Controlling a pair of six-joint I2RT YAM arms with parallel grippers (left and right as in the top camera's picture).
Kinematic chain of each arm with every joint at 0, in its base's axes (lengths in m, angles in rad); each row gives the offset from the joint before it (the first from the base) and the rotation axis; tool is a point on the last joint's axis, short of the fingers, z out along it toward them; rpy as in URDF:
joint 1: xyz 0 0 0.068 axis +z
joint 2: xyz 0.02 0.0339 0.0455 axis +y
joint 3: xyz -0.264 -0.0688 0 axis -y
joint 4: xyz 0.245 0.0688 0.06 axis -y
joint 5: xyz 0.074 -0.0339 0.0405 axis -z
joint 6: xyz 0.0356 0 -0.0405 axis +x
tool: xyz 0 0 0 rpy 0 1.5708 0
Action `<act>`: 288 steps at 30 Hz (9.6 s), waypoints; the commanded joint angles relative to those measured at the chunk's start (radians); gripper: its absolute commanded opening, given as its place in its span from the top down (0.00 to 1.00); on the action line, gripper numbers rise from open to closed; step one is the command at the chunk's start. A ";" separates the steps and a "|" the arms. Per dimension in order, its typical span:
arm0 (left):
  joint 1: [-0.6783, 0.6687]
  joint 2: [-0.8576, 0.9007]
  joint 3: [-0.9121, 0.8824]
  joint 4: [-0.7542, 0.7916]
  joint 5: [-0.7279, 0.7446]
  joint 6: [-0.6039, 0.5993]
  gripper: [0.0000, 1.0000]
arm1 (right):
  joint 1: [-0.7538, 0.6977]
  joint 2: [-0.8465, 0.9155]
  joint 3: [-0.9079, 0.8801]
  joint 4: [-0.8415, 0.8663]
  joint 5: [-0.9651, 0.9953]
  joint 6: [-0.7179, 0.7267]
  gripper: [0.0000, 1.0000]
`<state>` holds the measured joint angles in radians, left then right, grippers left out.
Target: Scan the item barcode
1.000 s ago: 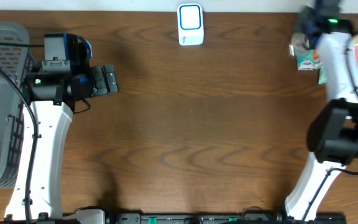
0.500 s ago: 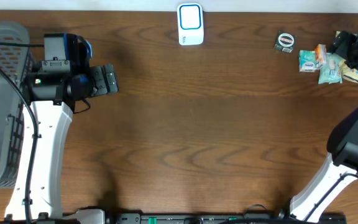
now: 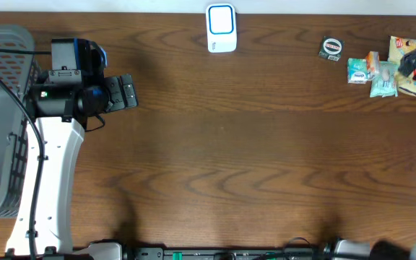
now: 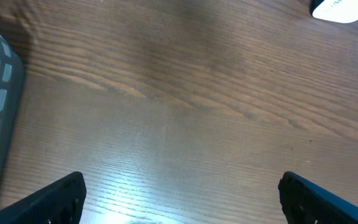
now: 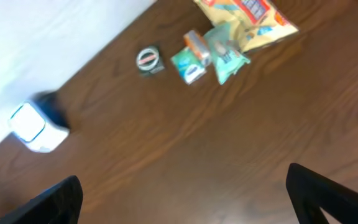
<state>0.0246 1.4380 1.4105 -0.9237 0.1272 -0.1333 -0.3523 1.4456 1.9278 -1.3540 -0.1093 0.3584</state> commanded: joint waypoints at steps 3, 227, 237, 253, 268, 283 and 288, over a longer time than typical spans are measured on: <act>0.003 0.000 0.002 -0.003 -0.009 0.002 0.02 | 0.046 -0.285 -0.354 0.071 -0.024 -0.023 0.01; 0.002 -0.946 -1.046 0.727 0.153 0.144 0.02 | 0.341 -1.440 -1.922 1.283 0.025 -0.333 0.01; 0.002 -1.225 -1.219 0.758 0.153 0.143 0.03 | 0.341 -1.440 -1.922 1.283 0.025 -0.333 0.01; 0.002 -1.418 -1.407 0.998 0.153 0.136 0.02 | 0.341 -1.440 -1.922 1.283 0.025 -0.333 0.01; 0.002 -1.437 -1.407 0.876 0.149 0.122 0.03 | 0.341 -1.440 -1.922 1.283 0.025 -0.333 0.01; 0.002 -1.437 -1.407 0.867 0.096 0.121 0.02 | 0.341 -1.440 -1.922 1.283 0.025 -0.333 0.01; 0.002 -1.437 -1.407 0.860 0.008 0.103 0.02 | 0.341 -1.440 -1.922 1.283 0.025 -0.333 0.01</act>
<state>0.0246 0.0101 0.0193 -0.0181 0.1951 -0.0078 -0.0090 0.0120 0.0071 -0.0662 -0.0895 0.0395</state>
